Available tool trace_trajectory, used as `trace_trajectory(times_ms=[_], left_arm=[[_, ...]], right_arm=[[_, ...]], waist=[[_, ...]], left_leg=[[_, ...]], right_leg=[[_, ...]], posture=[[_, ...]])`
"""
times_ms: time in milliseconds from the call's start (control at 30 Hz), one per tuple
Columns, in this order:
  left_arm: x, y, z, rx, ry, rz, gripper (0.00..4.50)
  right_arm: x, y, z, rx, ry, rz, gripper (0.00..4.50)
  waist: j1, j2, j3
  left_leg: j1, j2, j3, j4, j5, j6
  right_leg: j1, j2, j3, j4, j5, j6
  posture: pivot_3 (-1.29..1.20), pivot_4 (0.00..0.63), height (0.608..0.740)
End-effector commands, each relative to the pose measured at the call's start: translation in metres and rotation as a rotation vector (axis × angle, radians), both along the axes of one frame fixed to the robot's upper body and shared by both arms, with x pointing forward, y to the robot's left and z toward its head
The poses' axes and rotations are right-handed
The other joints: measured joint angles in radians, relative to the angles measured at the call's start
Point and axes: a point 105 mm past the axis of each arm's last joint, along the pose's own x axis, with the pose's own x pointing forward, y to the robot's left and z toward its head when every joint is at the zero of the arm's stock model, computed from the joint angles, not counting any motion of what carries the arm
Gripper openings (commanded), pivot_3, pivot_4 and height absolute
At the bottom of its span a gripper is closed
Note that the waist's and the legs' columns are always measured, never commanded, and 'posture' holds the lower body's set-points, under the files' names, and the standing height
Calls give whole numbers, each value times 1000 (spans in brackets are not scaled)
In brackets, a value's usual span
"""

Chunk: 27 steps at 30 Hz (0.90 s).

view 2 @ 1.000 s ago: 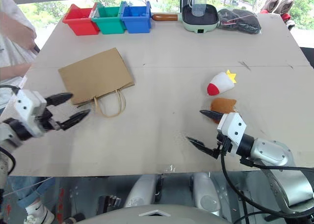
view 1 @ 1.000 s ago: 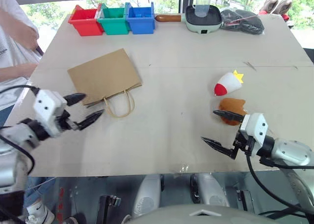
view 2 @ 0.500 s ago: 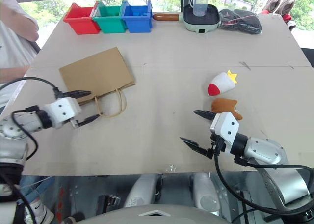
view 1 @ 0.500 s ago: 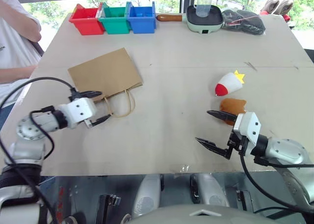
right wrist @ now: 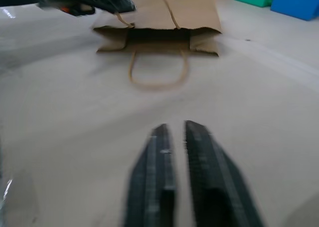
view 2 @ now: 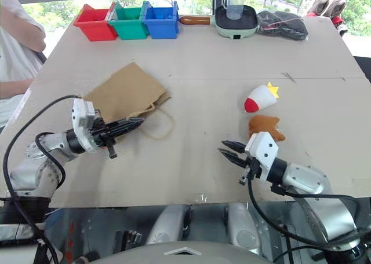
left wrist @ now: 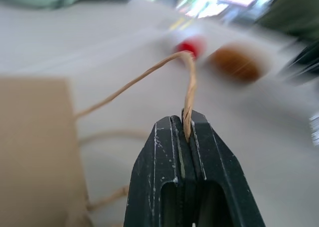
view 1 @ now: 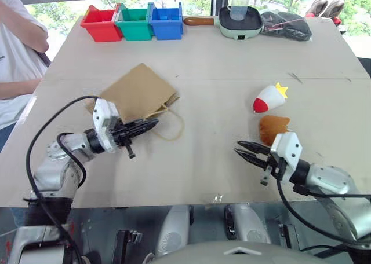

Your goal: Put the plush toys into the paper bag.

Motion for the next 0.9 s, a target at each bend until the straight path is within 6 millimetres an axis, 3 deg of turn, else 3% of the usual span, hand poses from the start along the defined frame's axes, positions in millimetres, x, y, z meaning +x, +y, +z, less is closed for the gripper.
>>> trace_trajectory(times_ms=[33, 233, 333, 400, 500, 633, 800, 900], left_arm=[[-11, -31, 26, -142, 56, -69, 0], [-16, -60, 37, -260, 100, -114, 0], [-16, -70, 49, -325, 80, -118, 0], [-16, -69, 55, -341, 71, -116, 0], [-17, -67, 59, -341, 61, -115, 0], [0, -37, 76, -315, -49, 56, 0], [1, -10, 93, -339, -149, 191, 0], [-5, -9, 90, -294, -146, 166, 0]], right_arm=[[14, 18, 5, 4, -37, 19, 61], [37, 70, -4, -22, -20, 158, 61], [56, 110, -26, -42, 49, 250, 61], [65, 121, -39, -77, 56, 261, 61], [69, 129, -50, -87, 68, 289, 61], [73, 129, -75, -153, 114, 259, 61], [77, 122, -70, -133, 63, 175, 61], [74, 117, -57, -109, 3, 153, 61]], waist=[[-1, 0, 0], [-2, 0, 0], [-5, -1, 0], [-10, -1, 0], [-4, -1, 0], [-7, -1, 0], [-16, -1, -1], [-14, 0, -1]], left_leg=[[1, 0, 0, 1, 0, 0], [2, -1, 0, 3, 0, 0], [2, -2, 0, 3, 0, 0], [2, -3, 0, 3, 0, -1], [2, -4, -1, 3, 1, -1], [1, -4, 0, 3, 1, -1], [4, -4, -2, 3, 1, -2], [4, -4, -2, 3, 2, -3]], right_leg=[[0, 1, 0, 1, 0, 0], [-1, 2, 1, 6, 0, 0], [-1, 2, 1, 7, 0, 0], [-1, 3, 1, 7, 0, -1], [-1, 2, 0, 8, 0, -1], [-1, 2, 1, 6, 0, -1], [-1, 2, 0, 10, 0, -1], [-1, 2, 0, 10, 0, -1]], posture=[[0, 150, 740], [0, 150, 740], [0, 150, 740], [0, 150, 740], [0, 150, 740], [0, 150, 740], [0, 150, 740], [0, 150, 740]])
